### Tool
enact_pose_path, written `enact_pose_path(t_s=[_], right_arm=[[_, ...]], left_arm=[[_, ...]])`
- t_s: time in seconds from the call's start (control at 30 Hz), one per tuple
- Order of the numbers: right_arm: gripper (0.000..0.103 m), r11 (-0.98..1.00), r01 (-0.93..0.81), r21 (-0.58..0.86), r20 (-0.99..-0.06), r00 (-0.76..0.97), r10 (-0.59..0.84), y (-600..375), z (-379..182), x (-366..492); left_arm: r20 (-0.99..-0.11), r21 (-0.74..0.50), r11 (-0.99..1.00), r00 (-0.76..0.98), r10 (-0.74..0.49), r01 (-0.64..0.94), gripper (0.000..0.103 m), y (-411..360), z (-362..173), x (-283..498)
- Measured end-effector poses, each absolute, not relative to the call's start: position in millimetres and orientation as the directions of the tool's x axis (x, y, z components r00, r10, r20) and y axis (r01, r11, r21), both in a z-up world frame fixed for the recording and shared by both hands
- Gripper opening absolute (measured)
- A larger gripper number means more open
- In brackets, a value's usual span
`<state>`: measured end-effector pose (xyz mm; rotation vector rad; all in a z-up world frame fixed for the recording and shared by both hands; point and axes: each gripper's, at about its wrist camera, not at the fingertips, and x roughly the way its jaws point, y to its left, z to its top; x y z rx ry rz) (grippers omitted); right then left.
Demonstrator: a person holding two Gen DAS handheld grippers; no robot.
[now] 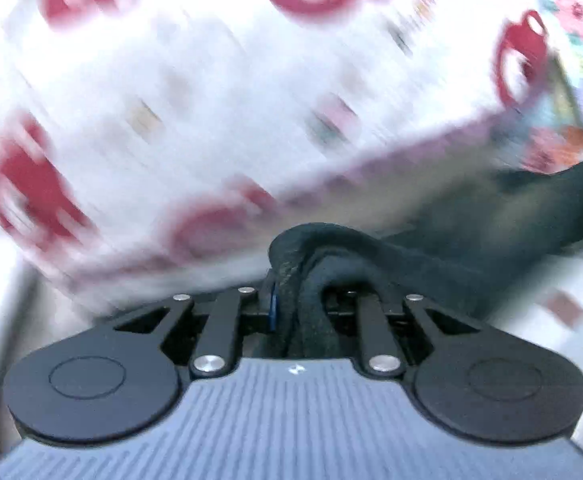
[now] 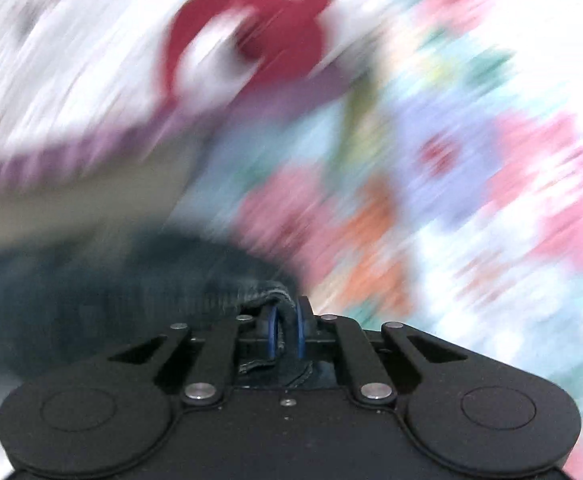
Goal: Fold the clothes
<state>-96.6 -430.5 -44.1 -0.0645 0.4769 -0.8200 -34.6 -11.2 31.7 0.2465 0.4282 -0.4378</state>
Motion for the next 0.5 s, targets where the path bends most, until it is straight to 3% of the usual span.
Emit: enact_pose_path(t_s=[0.07, 0.13, 0.2, 0.27, 0.3, 0.4, 0.5], right_arm=[[0.010, 0.637, 0.729, -0.251, -0.340, 0.550, -0.763, -436.4, -29.6, -116.8], [0.012, 0.609, 0.744, -0.273, -0.335, 0.520, -0.786, -439.3, -29.7, -136.6], [0.018, 0.627, 0.715, -0.309, -0.398, 0.502, -0.768, -437.0, -55.3, -153.4], [0.035, 0.651, 0.663, -0.370, -0.486, 0.459, -0.744, -430.4, -94.6, -165.9], [0.035, 0.659, 0.641, -0.392, -0.531, 0.427, -0.732, -425.9, -114.9, -170.9], [0.036, 0.658, 0.628, -0.416, -0.617, 0.337, -0.712, -407.6, -154.9, -190.4], [0.043, 0.656, 0.644, -0.393, -0.651, 0.310, -0.693, -393.2, -157.5, -204.9]], left_arm=[[-0.392, 0.131, 0.900, 0.855, -0.338, 0.416, 0.016, 18.3, 50.9, -44.2], [-0.398, 0.129, 0.912, 0.863, -0.312, 0.389, 0.018, 37.4, 49.3, -54.8], [-0.511, 0.127, 0.913, 0.814, -0.276, 0.389, 0.020, 50.4, 25.4, -58.9], [-0.670, 0.154, 0.888, 0.706, -0.229, 0.434, 0.026, 53.8, -11.7, -61.1], [-0.721, 0.184, 0.868, 0.663, -0.200, 0.461, 0.032, 52.5, -27.5, -65.7], [-0.794, 0.248, 0.823, 0.594, -0.130, 0.511, 0.036, 50.5, -56.5, -82.7], [-0.781, 0.252, 0.831, 0.612, -0.129, 0.497, 0.039, 45.7, -48.9, -87.7]])
